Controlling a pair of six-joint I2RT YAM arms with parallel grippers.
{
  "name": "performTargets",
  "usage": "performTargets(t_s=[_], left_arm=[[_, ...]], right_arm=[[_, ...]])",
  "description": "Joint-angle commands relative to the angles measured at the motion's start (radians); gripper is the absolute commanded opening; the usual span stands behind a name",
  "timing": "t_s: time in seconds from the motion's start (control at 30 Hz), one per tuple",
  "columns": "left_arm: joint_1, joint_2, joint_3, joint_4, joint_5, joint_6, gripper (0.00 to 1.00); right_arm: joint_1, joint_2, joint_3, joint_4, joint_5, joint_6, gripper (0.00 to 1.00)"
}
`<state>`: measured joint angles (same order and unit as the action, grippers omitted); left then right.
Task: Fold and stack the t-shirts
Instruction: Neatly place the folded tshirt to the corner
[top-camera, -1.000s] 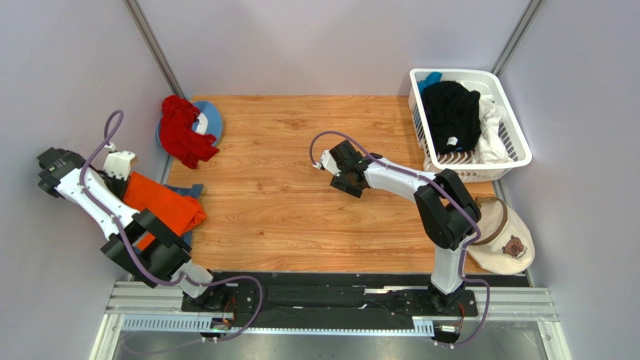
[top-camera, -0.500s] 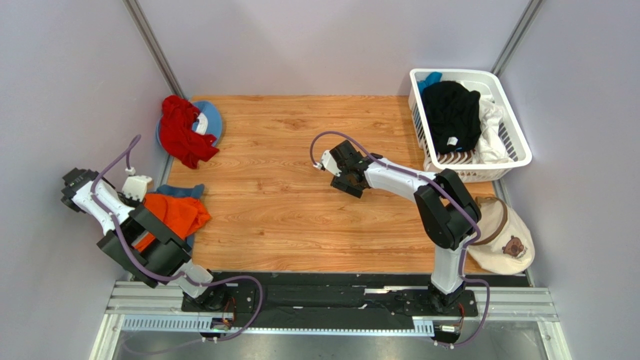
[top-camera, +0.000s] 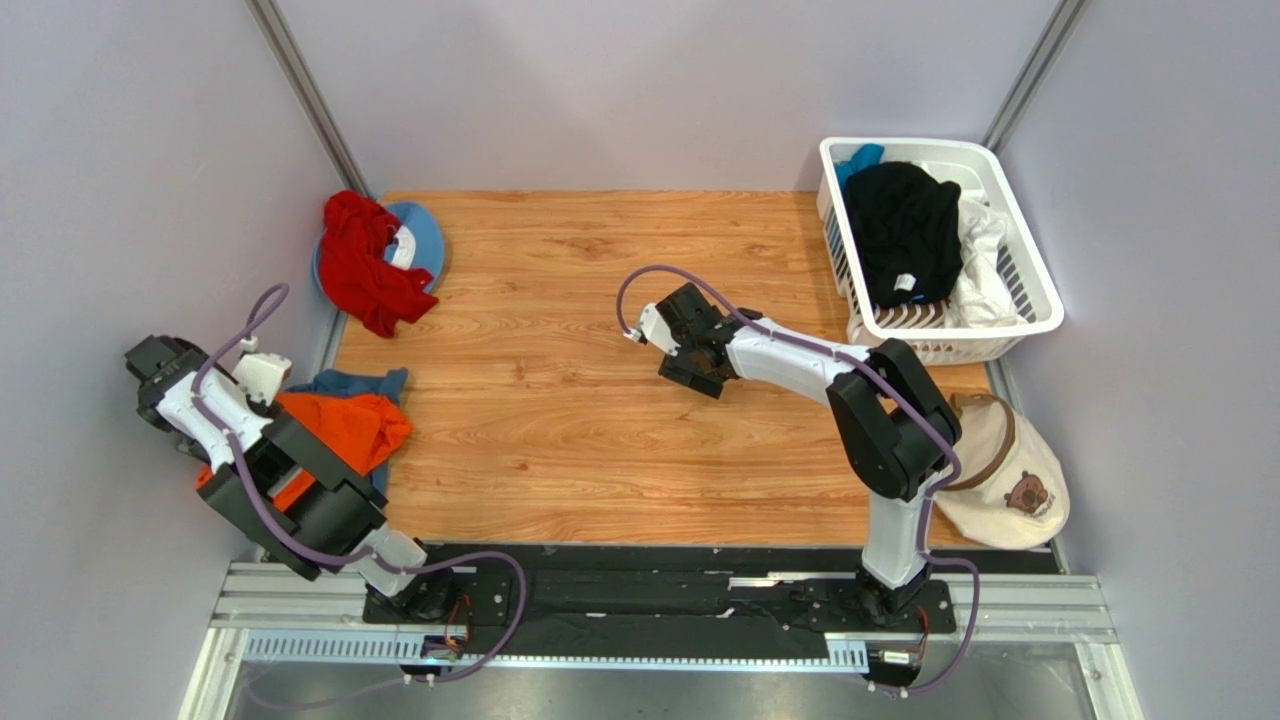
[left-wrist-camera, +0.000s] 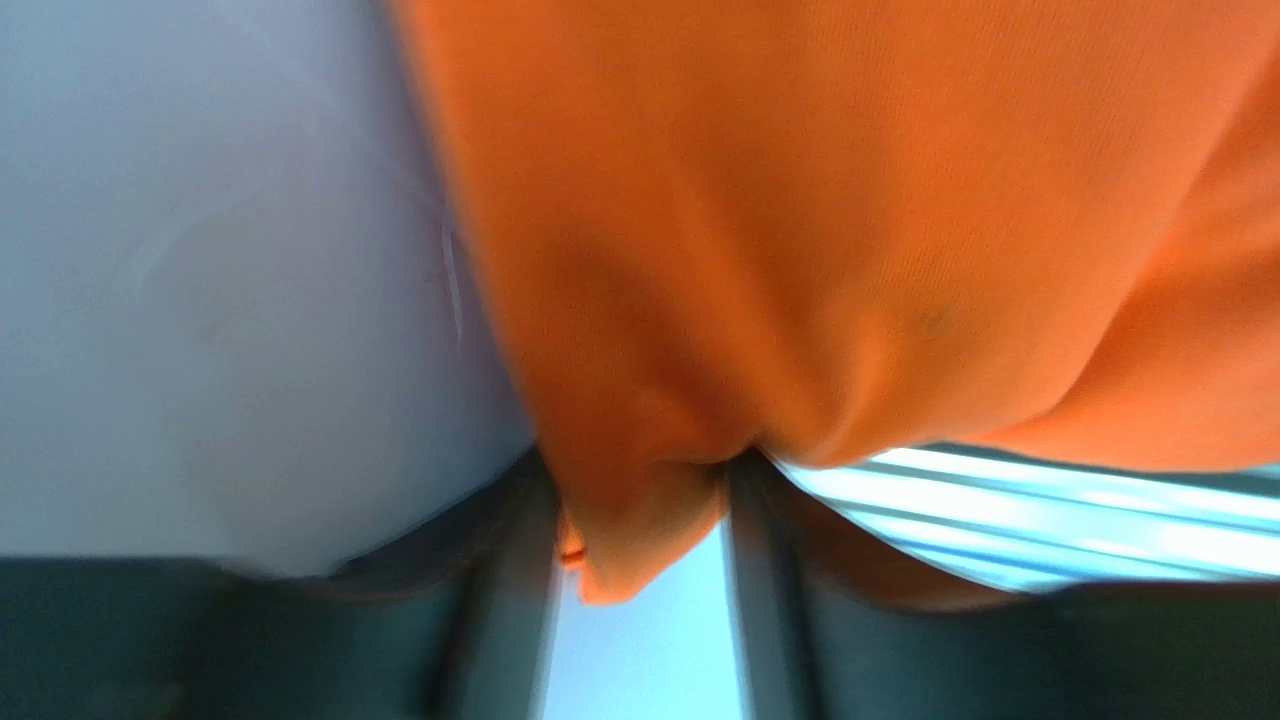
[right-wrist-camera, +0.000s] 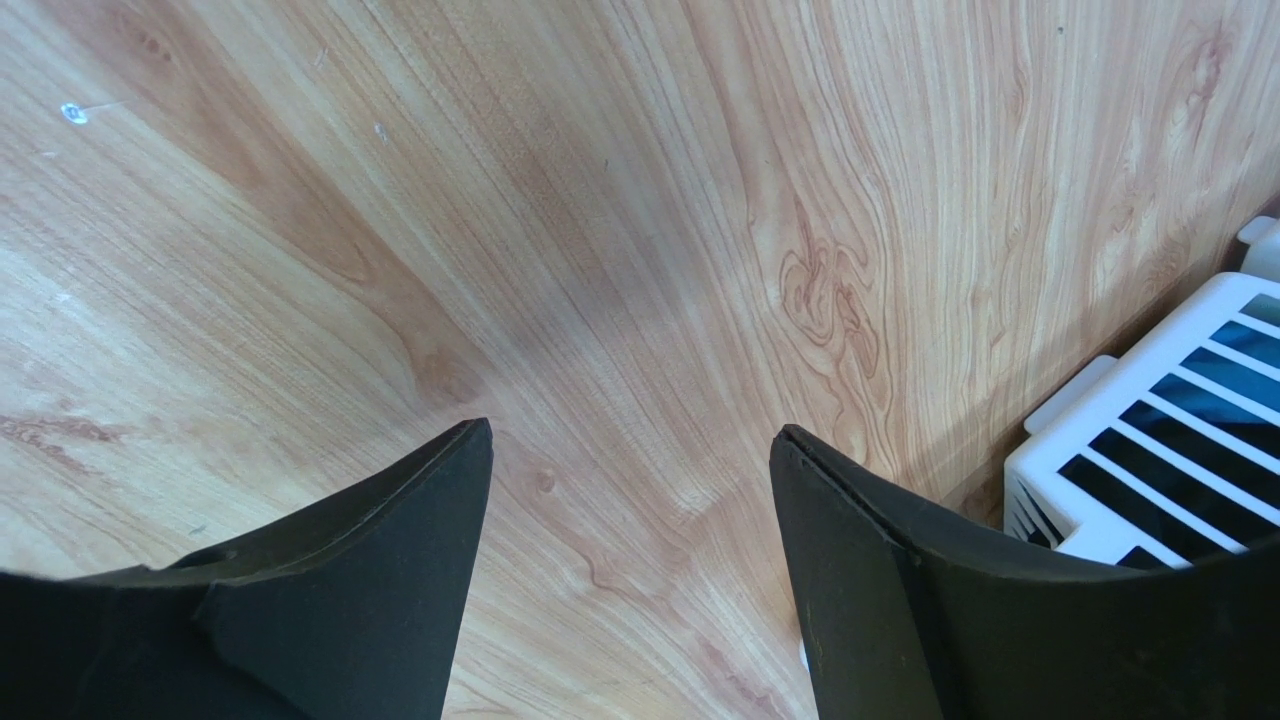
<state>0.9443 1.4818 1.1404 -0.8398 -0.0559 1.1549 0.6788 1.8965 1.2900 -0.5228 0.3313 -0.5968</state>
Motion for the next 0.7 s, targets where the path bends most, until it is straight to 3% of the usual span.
performTargets(t_s=[0.0,0.03,0.13,0.43,0.67], left_arm=[[0.011,-0.095,0.012,0.113,0.047,-0.035,0.62],[0.011,-0.110,0.012,0.113,0.050,-0.034,0.73],[0.011,-0.159,0.006,0.079,0.137,-0.005,0.77],[0.010,-0.327,-0.128,-0.056,0.568,0.046,0.84],[0.002,-0.278,-0.208,-0.050,0.668,0.090,0.86]], right_arm=[[0.008,0.010,0.008,-0.003,0.008,0.019,0.73],[0.010,0.010,0.009,-0.006,0.012,0.019,0.73],[0.011,0.006,0.011,-0.006,0.018,0.017,0.73],[0.013,-0.076,-0.041,0.041,0.063,0.040,0.74],[0.011,-0.138,-0.063,0.041,0.106,0.048,0.74]])
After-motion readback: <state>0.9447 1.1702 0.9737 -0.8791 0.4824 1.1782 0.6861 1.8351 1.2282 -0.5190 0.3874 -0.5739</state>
